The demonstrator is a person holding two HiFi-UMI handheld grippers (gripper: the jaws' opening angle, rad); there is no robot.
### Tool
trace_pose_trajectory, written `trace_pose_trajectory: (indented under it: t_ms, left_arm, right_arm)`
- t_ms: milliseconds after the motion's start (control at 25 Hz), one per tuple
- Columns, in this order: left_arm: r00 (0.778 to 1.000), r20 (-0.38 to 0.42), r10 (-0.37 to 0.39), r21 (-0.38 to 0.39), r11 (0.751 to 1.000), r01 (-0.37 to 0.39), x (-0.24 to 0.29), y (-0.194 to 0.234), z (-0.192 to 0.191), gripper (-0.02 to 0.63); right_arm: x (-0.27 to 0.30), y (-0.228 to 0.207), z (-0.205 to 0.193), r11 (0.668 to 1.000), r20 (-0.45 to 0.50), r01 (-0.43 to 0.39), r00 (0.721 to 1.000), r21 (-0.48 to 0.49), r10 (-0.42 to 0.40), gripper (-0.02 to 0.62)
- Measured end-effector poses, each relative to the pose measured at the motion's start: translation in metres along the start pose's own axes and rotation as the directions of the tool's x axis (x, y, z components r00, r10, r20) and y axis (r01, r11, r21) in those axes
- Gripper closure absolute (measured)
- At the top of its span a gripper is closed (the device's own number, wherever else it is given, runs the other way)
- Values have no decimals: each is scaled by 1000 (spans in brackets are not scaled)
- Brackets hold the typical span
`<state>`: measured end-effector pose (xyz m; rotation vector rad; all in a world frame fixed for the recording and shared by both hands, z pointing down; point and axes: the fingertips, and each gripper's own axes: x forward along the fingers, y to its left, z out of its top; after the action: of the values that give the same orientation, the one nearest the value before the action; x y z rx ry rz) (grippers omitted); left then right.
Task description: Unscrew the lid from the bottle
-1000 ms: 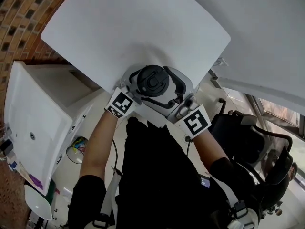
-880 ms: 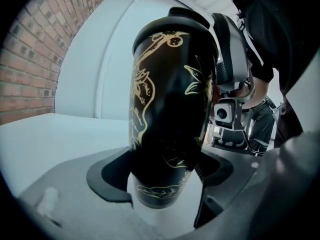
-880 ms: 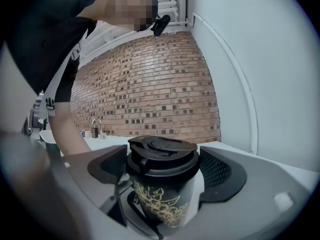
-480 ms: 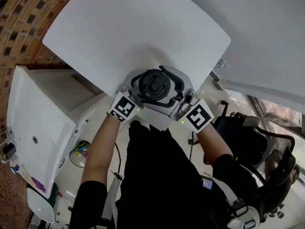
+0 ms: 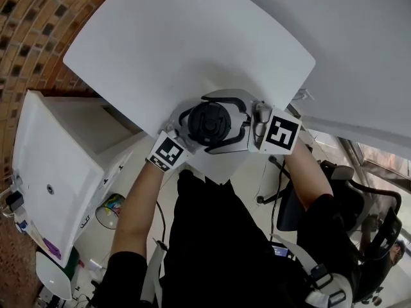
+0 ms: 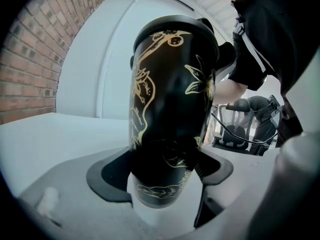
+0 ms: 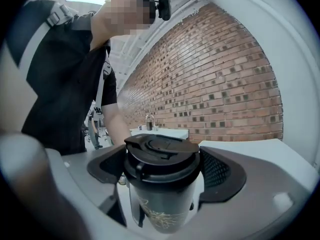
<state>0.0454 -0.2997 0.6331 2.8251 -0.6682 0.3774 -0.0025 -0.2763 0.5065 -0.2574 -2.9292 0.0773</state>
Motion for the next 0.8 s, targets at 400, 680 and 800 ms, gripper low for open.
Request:
trace_pose_trajectory:
  t_ms: [400,680,800]
  left_arm:
    - [1000,2,6,-7,1000,-6,-1,2,0,218]
    - [1000,4,16,-6,1000,-16,-3,3,0,216]
    - [1000,5,24,-13,1000,-24,-4,4,-1,216]
  right_arm:
    - [-11,-20,14,925,149,361,915,117,-375,40]
    - [-10,-21,12,780,179,599,760,183,-625,97]
    - [-4,-18,7,759,158,619,744,203,-649,108]
